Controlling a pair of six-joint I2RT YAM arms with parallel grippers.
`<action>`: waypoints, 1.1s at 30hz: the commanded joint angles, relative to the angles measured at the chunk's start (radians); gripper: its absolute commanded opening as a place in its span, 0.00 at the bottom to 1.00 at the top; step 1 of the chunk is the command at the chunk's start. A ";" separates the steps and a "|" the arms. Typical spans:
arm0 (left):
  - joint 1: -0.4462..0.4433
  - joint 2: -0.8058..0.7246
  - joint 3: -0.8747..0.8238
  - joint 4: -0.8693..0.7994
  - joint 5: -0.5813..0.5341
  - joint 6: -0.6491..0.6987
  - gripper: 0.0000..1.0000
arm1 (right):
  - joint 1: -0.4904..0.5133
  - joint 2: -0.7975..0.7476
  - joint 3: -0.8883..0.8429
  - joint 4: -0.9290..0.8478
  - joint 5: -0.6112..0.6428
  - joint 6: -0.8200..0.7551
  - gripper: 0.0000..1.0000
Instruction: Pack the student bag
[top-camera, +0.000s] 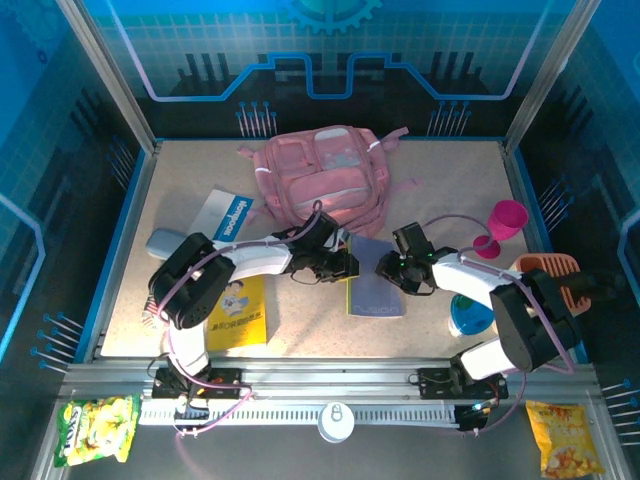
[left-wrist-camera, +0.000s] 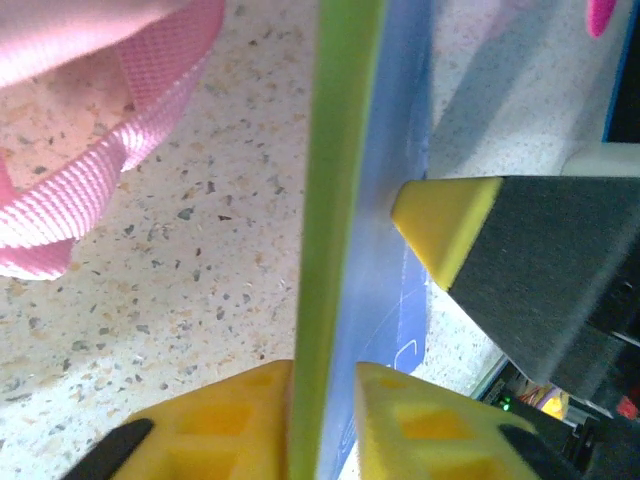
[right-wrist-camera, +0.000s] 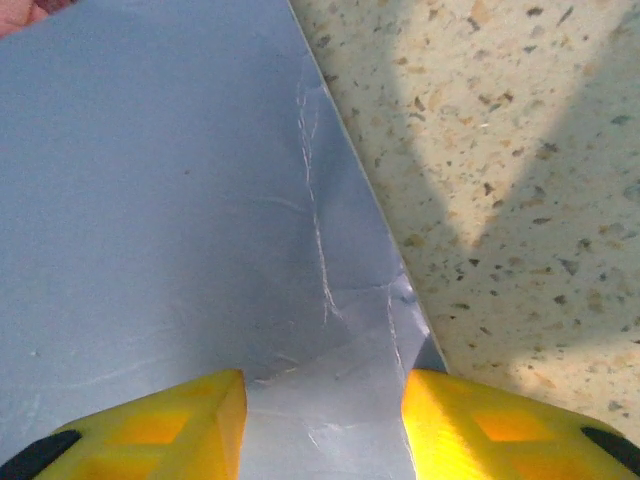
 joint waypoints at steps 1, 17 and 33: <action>0.010 -0.096 -0.013 -0.027 -0.023 0.024 0.14 | -0.038 -0.060 -0.029 -0.060 -0.001 -0.045 0.51; 0.287 -0.428 -0.048 -0.031 -0.049 -0.166 0.00 | -0.095 -0.341 -0.058 0.306 -0.344 0.123 0.85; 0.371 -0.468 -0.219 0.440 -0.078 -0.572 0.00 | 0.093 -0.138 0.016 0.745 -0.268 0.440 0.93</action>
